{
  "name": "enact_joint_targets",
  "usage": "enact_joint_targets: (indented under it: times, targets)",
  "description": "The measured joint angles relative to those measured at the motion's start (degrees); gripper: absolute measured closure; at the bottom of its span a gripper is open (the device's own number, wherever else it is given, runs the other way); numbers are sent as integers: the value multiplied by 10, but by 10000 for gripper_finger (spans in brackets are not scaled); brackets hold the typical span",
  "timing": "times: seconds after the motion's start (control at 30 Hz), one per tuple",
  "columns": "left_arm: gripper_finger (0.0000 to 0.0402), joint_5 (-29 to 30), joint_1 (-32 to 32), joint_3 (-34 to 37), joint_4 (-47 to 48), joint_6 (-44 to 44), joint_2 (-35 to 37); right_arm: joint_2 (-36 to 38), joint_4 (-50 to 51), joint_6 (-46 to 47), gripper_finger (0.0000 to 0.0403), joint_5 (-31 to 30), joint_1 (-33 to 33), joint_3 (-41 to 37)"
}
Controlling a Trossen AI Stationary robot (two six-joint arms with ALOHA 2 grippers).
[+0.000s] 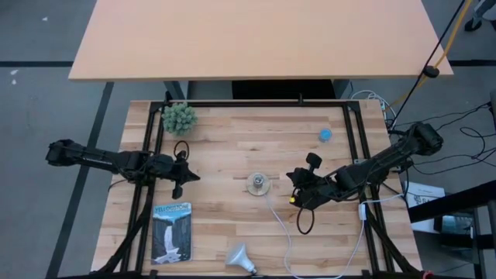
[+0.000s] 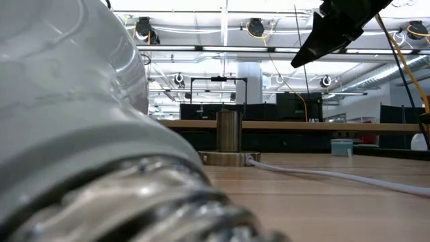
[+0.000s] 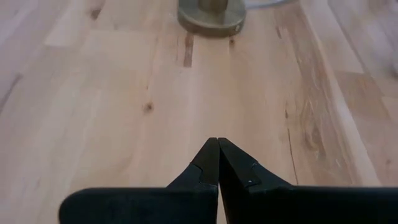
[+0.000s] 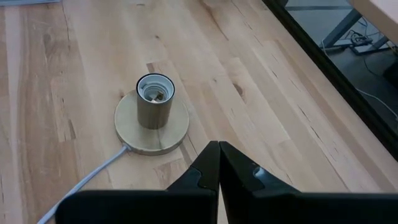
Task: Screw lightbulb
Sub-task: Return to Home Position
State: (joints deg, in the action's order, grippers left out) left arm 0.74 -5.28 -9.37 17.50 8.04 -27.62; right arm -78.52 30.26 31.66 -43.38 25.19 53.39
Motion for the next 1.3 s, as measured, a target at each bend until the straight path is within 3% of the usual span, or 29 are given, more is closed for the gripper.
enact_joint_targets:
  times: [0.37,0.83,0.93,1.1,1.3]
  targets:
    - [401,1,0,0,-62,-71,0,0,0,-9,403,0,0,0]
    - [401,1,0,0,-78,-71,0,0,-17,-19,403,1,-4,0]
    - [401,1,0,0,-77,-71,0,1,-20,-39,403,35,-22,-1]
    - [401,1,0,0,-77,-71,0,2,-129,-91,403,122,-63,-65]
    - [401,1,0,0,-77,-71,0,45,-348,-136,403,205,-116,-217]
